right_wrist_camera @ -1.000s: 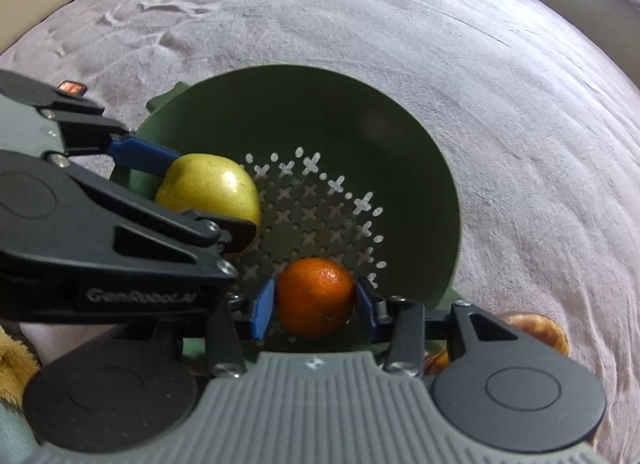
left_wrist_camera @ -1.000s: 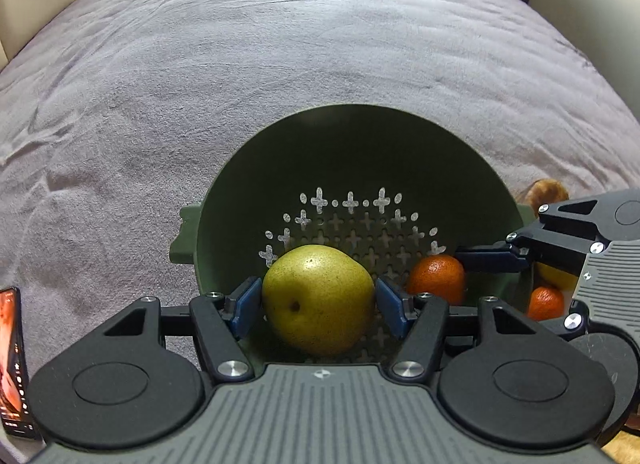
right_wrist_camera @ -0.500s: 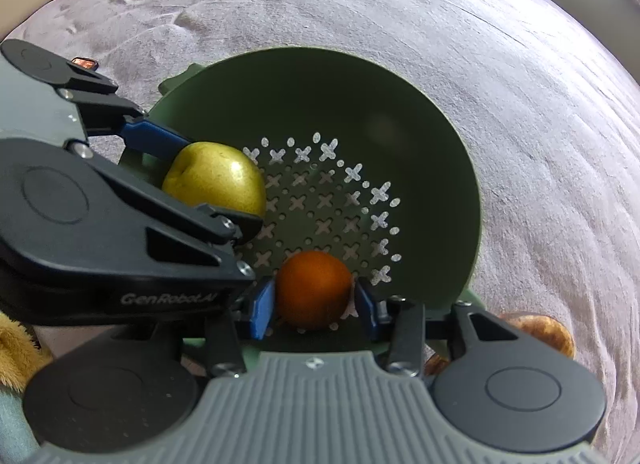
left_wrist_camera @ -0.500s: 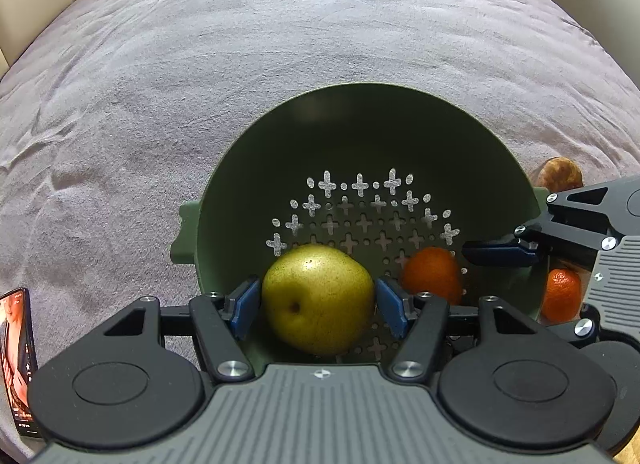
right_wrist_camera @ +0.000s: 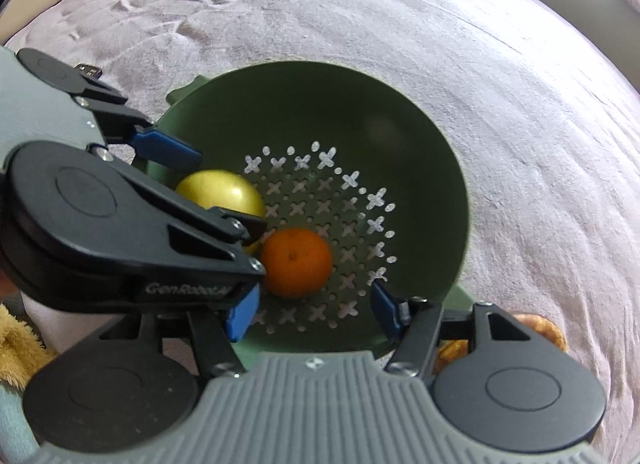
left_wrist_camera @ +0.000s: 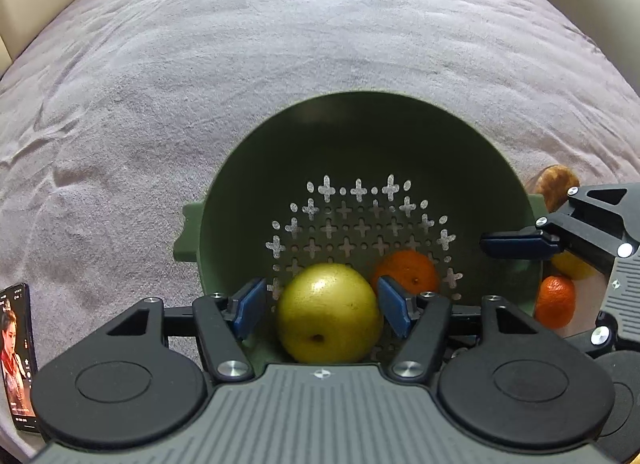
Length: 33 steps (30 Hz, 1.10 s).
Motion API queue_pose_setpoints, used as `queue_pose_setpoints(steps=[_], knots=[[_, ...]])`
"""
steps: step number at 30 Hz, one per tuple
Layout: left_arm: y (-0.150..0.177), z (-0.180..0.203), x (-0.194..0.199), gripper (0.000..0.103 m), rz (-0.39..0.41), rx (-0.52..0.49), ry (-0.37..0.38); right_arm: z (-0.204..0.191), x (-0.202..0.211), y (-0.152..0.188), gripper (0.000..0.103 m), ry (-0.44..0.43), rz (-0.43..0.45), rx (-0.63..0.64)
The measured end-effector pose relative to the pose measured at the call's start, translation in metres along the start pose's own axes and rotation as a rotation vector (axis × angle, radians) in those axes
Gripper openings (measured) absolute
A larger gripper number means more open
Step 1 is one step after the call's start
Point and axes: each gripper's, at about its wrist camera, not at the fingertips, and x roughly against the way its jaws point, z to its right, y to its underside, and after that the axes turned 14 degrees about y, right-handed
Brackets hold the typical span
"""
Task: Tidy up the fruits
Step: 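Open left gripper releasing the pear while right gripper releases the orange into the colander, then withdraw both open tools from the colander back toward the fruit pile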
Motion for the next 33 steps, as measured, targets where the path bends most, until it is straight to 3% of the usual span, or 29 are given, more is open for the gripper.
queue_pose_setpoints(steps=[4, 8, 12, 19, 27, 33], knots=[[-0.003, 0.007, 0.011, 0.075, 0.05, -0.014, 0.005, 0.005, 0.01, 0.001, 0.069, 0.016, 0.032, -0.033], [-0.006, 0.013, 0.024, 0.075, 0.106, -0.02, 0.015, 0.012, 0.022, 0.003, 0.07, 0.056, 0.079, -0.068], [-0.009, 0.017, 0.039, 0.076, 0.162, -0.011, 0.017, 0.027, 0.038, 0.011, 0.088, 0.099, 0.129, -0.163], [-0.009, 0.025, 0.06, 0.077, 0.236, 0.002, 0.054, 0.06, 0.063, 0.028, 0.095, 0.168, 0.165, -0.385], [-0.001, 0.039, 0.082, 0.077, 0.317, -0.014, 0.091, 0.067, 0.086, 0.05, 0.095, 0.3, 0.222, -0.453], [0.007, 0.057, 0.087, 0.078, 0.352, -0.048, 0.153, 0.077, 0.103, 0.078, 0.095, 0.332, 0.23, -0.52]])
